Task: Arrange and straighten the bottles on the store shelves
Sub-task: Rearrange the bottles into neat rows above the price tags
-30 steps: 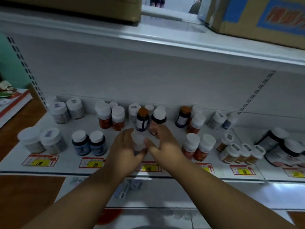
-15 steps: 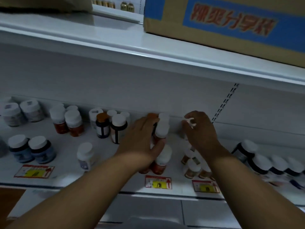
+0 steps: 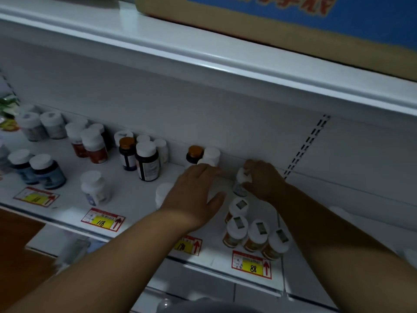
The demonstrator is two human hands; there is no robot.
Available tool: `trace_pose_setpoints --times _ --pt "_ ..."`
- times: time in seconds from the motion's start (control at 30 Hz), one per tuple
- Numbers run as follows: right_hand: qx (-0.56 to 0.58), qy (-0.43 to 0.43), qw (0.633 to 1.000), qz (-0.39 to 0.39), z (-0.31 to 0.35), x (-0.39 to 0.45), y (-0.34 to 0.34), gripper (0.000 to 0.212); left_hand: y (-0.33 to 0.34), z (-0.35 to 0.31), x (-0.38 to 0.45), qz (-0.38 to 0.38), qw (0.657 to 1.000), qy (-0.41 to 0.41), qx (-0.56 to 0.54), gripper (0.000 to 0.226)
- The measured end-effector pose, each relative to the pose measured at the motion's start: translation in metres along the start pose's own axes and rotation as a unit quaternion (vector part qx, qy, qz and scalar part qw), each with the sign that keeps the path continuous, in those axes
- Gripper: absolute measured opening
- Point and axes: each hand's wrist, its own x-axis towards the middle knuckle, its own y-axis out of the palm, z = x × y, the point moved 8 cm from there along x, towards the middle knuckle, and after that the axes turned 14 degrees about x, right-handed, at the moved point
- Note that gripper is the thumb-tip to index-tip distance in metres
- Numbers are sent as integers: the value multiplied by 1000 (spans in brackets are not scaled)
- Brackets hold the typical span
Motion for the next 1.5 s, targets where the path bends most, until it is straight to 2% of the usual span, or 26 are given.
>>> trace_pose_setpoints --times 0.1,0.23,0.3,0.37,0.43,0.53,0.63,0.7,0.8,0.9,0.97,1.1,1.23,1.37,1.5 --pt "160 53 983 -70 3 -8 -16 36 0 1 0 -3 1000 -9 3 49" --pt "378 77 903 -191 35 -30 -44 26 -8 5 -1 -17 1000 -24 -9 58" --pt "459 70 862 -203 59 -37 -50 22 -13 8 -3 -19 999 -24 -18 68" --pt "513 58 836 -184 89 -39 -48 19 -18 13 -6 -10 999 -20 -30 81" --pt "543 42 823 -163 119 -41 -44 22 -26 20 -11 -8 999 -8 -43 89" --pt "546 43 822 -155 160 -44 -26 29 -45 46 -26 -11 997 10 -70 83" --pt "528 71 831 -160 199 -38 -3 19 -68 85 -45 -20 997 29 -67 82" --pt "552 103 809 -178 225 -34 13 14 -82 110 -57 -16 997 54 -58 79" --pt "596 144 760 -217 257 -42 34 20 -92 141 -72 30 995 60 -77 84" --pt "568 156 763 -266 274 -68 34 8 -87 141 -85 77 989 92 -91 89" --pt "548 162 761 -306 274 -91 28 11 -83 125 -95 101 980 121 -119 86" --pt "484 172 785 -347 268 -142 7 20 -84 84 -112 119 961 151 -197 77" --pt "451 180 784 -387 247 -207 -13 17 -74 27 -123 114 956 203 -179 79" --pt "411 207 776 -431 201 -306 -43 19 -46 -72 -151 126 939 267 -178 80" --pt "362 258 785 -430 135 -420 -74 13 1 -194 -185 153 920 308 -187 77"
